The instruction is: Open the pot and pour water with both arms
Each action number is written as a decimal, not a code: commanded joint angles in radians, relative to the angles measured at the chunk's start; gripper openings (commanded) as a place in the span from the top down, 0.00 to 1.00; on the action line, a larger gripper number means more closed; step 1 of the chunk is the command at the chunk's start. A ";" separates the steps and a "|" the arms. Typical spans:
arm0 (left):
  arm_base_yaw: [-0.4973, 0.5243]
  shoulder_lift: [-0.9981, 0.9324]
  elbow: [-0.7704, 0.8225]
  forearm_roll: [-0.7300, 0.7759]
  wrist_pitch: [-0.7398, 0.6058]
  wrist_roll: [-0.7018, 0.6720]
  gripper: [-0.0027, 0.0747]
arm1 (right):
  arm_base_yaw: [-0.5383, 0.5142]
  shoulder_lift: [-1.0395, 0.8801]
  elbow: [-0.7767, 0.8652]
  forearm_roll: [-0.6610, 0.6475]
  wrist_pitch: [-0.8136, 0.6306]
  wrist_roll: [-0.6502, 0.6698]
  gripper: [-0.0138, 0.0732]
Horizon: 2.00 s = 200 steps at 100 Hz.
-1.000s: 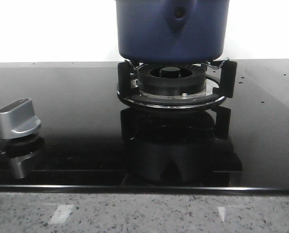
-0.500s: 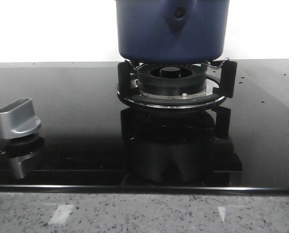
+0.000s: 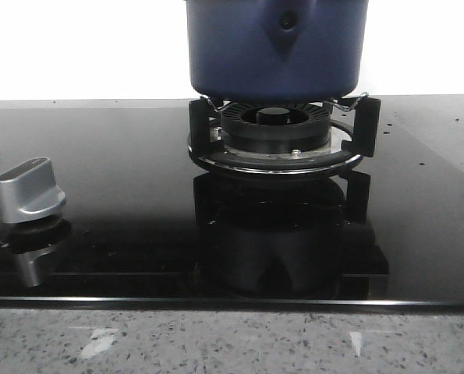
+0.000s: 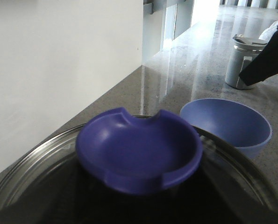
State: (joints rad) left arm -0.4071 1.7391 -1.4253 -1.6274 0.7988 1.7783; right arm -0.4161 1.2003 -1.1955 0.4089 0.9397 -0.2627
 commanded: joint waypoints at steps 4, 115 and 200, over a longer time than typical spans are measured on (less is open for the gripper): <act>-0.008 -0.036 -0.041 -0.075 0.041 -0.002 0.49 | -0.001 -0.024 -0.033 0.023 -0.051 -0.013 0.35; -0.008 -0.019 -0.041 -0.045 0.053 -0.002 0.36 | -0.001 -0.024 -0.033 0.023 -0.055 -0.013 0.35; 0.036 -0.238 -0.077 -0.134 0.050 -0.002 0.36 | -0.001 -0.024 -0.033 0.023 -0.058 -0.013 0.35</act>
State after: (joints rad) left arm -0.3925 1.5761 -1.4484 -1.6779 0.8254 1.7783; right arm -0.4161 1.2003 -1.1955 0.4089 0.9340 -0.2627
